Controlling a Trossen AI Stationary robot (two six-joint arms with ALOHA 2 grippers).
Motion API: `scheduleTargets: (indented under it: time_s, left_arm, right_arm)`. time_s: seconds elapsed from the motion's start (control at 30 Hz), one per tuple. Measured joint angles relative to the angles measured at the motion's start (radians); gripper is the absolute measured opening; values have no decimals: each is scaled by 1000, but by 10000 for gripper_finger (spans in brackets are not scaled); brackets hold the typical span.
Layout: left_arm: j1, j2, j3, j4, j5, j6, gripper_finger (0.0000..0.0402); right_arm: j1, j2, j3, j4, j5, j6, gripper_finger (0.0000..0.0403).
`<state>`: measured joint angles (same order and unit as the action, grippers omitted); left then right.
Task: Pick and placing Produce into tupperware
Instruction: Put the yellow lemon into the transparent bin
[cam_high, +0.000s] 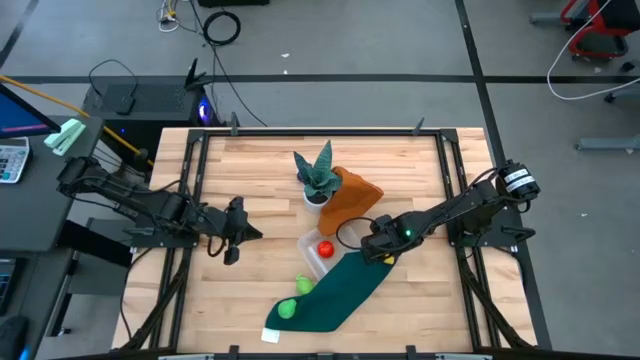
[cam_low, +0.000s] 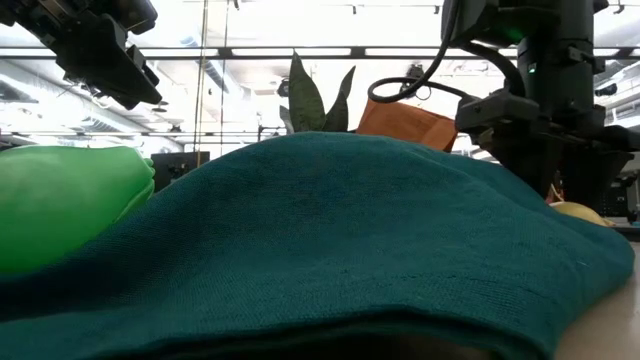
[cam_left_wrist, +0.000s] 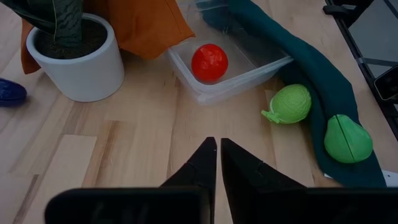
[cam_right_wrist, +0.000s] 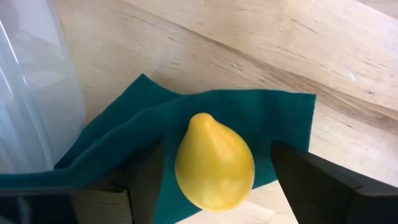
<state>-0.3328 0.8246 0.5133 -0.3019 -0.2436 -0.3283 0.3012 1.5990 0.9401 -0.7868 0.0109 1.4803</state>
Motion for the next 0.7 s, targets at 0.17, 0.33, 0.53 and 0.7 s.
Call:
scheduleTargets:
  time_s: [0.17, 0.33, 0.53, 0.7]
  left_arm:
    - [0, 0, 0, 0, 0, 0, 35]
    - [0, 0, 0, 0, 0, 0, 29]
    - [0, 0, 0, 0, 0, 0, 23]
    - [0, 0, 0, 0, 0, 1, 30]
  right_arm:
    - [0, 0, 0, 0, -8, -6, 248]
    - [0, 0, 0, 0, -18, -10, 249]
    - [0, 0, -1, 0, -29, -11, 249]
    - [0, 0, -1, 0, -33, -10, 249]
